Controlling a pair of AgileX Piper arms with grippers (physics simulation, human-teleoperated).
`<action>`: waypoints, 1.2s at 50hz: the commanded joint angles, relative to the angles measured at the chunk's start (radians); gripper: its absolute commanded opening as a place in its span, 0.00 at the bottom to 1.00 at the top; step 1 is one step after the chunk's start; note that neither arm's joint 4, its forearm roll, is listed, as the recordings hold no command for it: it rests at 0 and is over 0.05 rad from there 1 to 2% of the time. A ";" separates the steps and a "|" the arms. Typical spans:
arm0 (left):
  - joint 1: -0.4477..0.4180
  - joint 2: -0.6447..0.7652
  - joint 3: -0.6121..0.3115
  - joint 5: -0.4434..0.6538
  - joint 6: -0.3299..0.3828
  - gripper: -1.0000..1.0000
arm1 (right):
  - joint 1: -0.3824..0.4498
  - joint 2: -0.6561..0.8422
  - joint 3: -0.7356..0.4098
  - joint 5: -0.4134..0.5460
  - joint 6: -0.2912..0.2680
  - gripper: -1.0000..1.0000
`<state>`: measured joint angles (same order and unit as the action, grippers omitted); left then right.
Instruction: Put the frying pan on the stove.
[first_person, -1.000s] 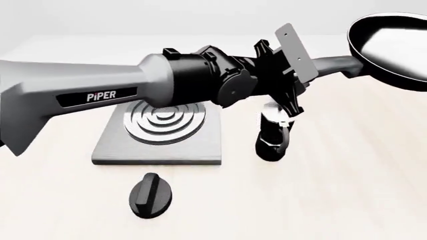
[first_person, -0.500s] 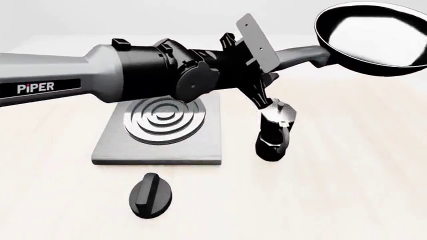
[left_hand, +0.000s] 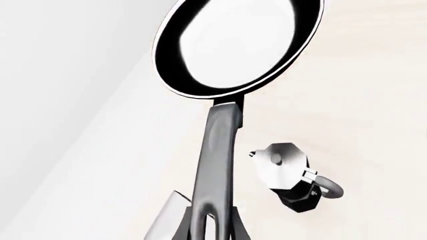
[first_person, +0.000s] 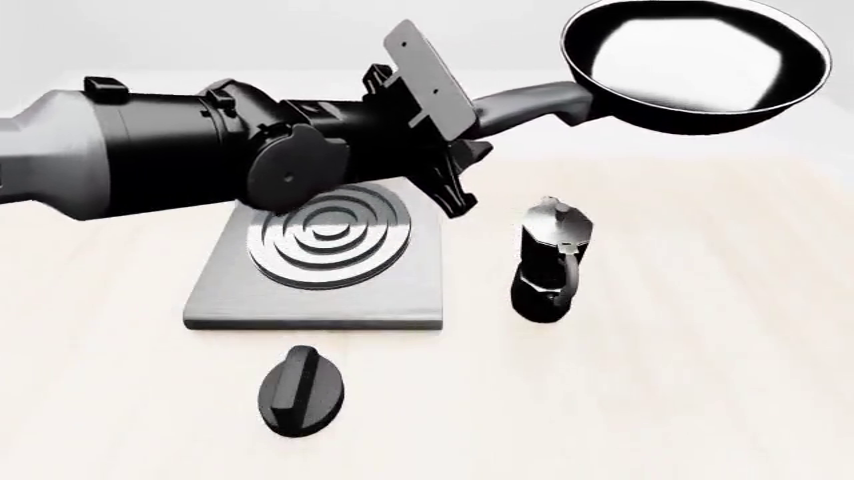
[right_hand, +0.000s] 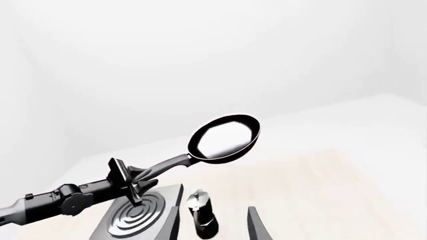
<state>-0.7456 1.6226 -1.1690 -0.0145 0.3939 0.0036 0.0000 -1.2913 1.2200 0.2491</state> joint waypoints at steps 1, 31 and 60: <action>0.020 -0.109 0.076 -0.023 -0.020 0.00 | 0.005 0.000 -0.001 0.000 -0.015 1.00; 0.108 -0.239 0.292 -0.096 -0.070 0.00 | 0.009 0.000 -0.001 0.000 -0.009 1.00; 0.211 -0.408 0.505 -0.117 -0.090 0.00 | 0.009 0.000 -0.005 0.000 -0.013 1.00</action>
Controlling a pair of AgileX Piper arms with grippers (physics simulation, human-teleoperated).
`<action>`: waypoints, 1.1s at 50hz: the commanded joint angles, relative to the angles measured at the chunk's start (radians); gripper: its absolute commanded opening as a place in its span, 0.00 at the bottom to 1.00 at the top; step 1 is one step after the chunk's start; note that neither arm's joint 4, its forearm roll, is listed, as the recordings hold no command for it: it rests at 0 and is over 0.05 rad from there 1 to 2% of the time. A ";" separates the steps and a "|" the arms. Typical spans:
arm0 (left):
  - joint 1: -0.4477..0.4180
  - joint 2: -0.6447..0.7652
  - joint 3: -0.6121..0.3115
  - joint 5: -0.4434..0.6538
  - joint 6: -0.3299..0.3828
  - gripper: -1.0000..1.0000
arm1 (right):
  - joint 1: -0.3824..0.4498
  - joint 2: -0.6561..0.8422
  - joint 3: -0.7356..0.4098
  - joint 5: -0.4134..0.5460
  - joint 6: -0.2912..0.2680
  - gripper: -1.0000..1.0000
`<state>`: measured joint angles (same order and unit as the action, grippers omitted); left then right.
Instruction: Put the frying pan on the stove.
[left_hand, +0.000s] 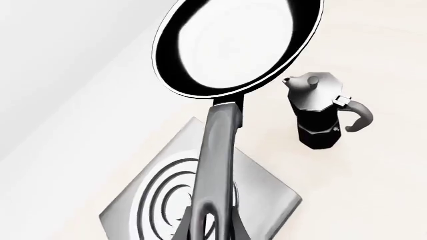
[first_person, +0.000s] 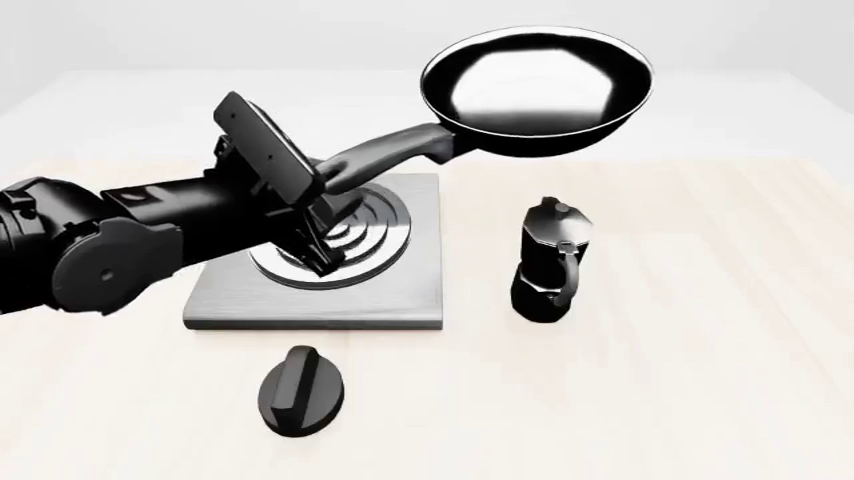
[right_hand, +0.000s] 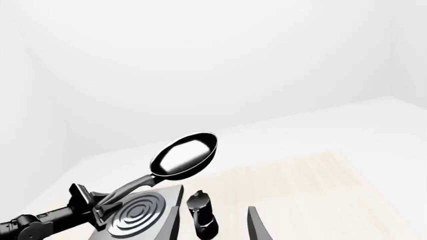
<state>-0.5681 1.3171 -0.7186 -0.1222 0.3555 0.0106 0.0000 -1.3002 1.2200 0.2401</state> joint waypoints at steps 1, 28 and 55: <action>0.034 -0.103 0.055 -0.010 -0.052 0.00 | 0.002 0.000 0.004 0.000 -0.004 1.00; 0.128 -0.322 0.201 0.073 -0.023 0.00 | 0.004 0.000 0.005 0.000 -0.002 1.00; 0.258 -0.507 0.310 0.134 -0.032 0.00 | 0.002 0.000 0.003 0.000 -0.007 1.00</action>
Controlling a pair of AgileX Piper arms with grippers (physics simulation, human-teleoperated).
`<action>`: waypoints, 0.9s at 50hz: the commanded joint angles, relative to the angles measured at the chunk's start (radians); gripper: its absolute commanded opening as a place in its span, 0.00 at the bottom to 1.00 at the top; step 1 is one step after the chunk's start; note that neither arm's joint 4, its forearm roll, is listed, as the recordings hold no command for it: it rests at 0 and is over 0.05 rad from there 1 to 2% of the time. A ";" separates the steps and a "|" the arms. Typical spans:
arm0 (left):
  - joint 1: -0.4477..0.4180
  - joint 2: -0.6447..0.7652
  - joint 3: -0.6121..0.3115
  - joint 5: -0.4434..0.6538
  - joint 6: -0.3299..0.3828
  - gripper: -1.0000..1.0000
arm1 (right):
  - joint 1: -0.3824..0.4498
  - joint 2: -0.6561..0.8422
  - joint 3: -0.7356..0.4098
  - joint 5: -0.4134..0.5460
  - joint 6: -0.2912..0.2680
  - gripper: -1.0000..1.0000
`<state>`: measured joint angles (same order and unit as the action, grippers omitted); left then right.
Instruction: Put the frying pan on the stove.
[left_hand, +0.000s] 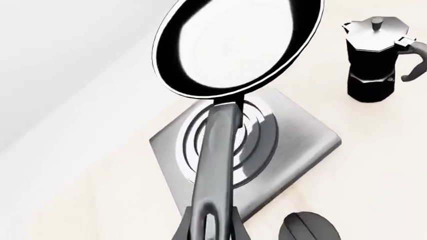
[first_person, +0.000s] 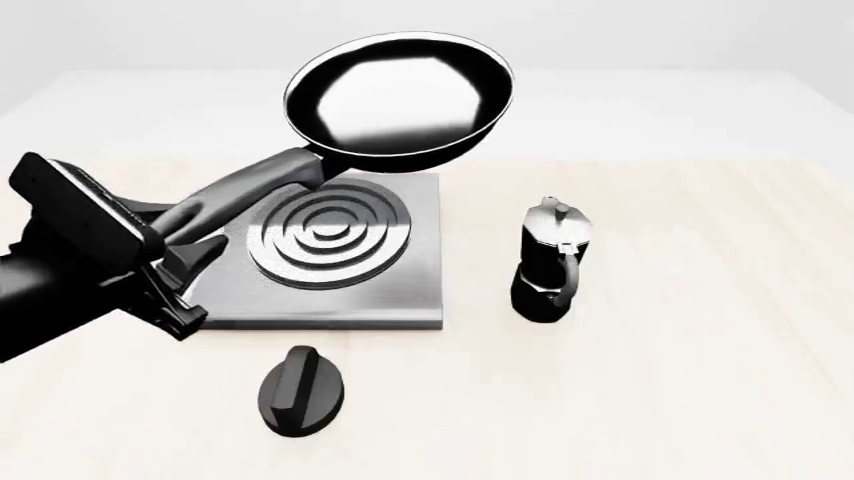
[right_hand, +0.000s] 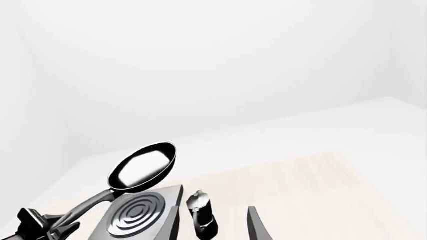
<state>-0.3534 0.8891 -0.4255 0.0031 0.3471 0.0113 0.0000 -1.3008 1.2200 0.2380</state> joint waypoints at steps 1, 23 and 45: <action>0.051 -0.092 0.030 0.011 -0.023 0.00 | 0.001 0.000 0.004 0.000 -0.005 1.00; 0.136 -0.134 0.129 -0.033 -0.056 0.00 | 0.002 0.000 0.003 0.000 -0.008 1.00; 0.188 -0.005 0.242 -0.235 -0.090 0.00 | 0.002 0.000 0.005 0.000 -0.007 1.00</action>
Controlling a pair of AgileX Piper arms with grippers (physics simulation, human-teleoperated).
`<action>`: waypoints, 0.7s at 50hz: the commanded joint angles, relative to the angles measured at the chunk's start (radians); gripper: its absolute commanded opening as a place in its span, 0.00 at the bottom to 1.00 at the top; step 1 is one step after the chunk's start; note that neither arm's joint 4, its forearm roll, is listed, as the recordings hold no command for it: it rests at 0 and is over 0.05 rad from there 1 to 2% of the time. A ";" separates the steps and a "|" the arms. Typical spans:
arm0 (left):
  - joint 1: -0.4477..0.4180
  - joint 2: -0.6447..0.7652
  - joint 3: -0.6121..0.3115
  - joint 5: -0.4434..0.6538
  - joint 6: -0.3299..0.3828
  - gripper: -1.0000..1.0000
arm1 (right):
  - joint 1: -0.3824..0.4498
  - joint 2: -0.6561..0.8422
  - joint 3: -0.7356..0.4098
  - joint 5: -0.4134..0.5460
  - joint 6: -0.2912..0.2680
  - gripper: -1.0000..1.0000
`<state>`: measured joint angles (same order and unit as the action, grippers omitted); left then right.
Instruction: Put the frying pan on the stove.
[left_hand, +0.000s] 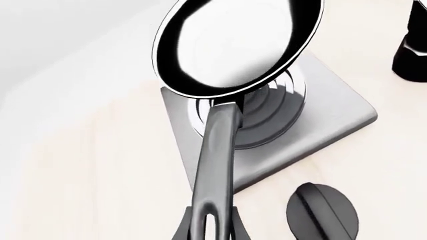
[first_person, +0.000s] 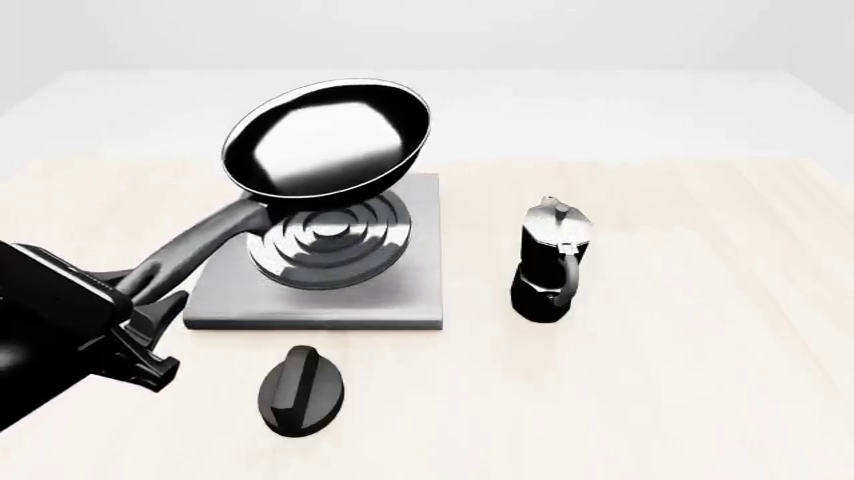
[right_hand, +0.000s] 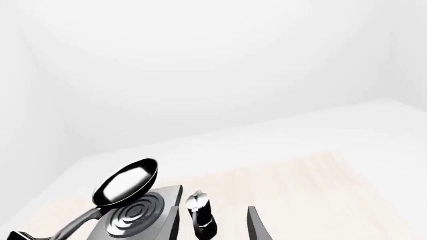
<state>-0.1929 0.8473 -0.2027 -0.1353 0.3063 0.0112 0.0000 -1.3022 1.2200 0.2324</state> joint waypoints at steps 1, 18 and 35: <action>0.029 0.036 0.019 -0.098 -0.053 0.00 | 0.002 0.000 0.006 0.000 -0.002 1.00; 0.042 0.082 0.078 -0.184 -0.067 0.00 | 0.002 0.000 0.005 0.000 -0.002 1.00; 0.026 0.114 0.124 -0.243 -0.062 0.00 | 0.001 0.000 0.007 0.000 -0.004 1.00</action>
<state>-0.1633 0.9512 -0.0773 -0.3280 0.2991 0.0108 0.0000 -1.3010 1.2200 0.2315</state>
